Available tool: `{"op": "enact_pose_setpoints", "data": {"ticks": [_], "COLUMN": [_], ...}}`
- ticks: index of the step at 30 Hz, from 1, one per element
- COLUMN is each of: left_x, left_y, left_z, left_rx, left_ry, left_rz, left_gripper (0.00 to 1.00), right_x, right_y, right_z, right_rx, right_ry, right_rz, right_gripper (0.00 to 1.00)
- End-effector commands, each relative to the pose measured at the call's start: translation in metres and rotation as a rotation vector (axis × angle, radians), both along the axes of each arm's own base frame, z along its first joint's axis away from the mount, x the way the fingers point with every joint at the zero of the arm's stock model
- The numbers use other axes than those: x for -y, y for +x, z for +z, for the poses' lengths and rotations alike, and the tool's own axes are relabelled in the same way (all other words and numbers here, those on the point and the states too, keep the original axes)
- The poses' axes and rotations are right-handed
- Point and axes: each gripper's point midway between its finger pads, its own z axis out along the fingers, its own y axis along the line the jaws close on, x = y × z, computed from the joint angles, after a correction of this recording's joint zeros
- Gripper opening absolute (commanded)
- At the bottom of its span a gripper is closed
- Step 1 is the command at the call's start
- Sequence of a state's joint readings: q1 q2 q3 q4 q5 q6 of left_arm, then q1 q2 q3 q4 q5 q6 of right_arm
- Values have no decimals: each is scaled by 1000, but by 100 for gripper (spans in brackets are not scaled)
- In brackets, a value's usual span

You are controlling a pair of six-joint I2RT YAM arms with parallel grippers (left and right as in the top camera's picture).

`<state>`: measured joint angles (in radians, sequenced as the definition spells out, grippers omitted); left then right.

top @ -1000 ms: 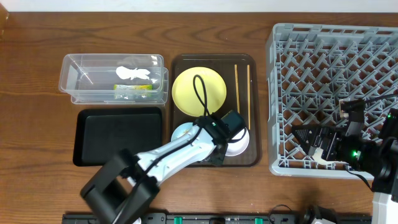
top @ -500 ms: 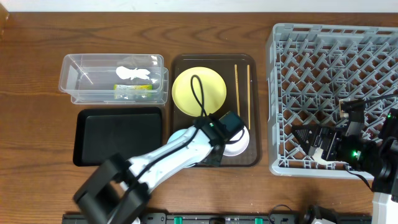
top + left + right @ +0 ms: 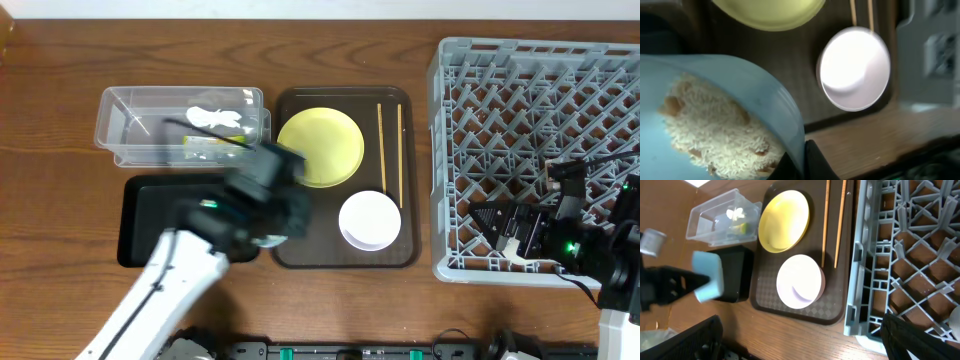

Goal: Sort waste into correct bins and load items into the dishwasher rack
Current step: 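Tip the blue bowl over the black tray to pour out the rice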

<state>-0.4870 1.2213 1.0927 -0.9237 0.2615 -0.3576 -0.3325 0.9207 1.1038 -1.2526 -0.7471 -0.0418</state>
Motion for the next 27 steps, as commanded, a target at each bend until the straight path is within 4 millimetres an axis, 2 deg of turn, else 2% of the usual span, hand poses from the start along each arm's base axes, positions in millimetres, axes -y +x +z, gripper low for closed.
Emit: {"op": "enact_pose_setpoints", "data": {"ticks": [1, 6, 13, 14, 19, 21, 25, 27], "left_x": [0, -38, -67, -77, -98, -104, -108, -110], "left_y": [4, 24, 37, 42, 52, 53, 58, 59], "left_z": [33, 33, 11, 2, -10, -10, 9, 11], "left_rx": [-31, -53, -99, -116, -110, -93, -23, -14], "left_ry": [-317, -534, -868, -933, -976, -983, -1083, -1094], "left_rz": [-74, 10, 82, 127, 194, 209, 199, 205], "left_gripper": [6, 6, 6, 6, 6, 6, 6, 6], "right_x": [0, 0, 0, 0, 0, 0, 0, 0], "right_y": [0, 0, 0, 0, 0, 0, 0, 0], "right_z": [4, 4, 4, 4, 4, 4, 4, 4], "right_rx": [23, 23, 24, 24, 24, 24, 24, 25], "right_ry": [-7, -7, -7, -7, -7, -7, -8, -8], "right_rz": [9, 9, 9, 10, 9, 9, 10, 9], "right_gripper": [98, 98, 97, 98, 98, 97, 97, 97]}}
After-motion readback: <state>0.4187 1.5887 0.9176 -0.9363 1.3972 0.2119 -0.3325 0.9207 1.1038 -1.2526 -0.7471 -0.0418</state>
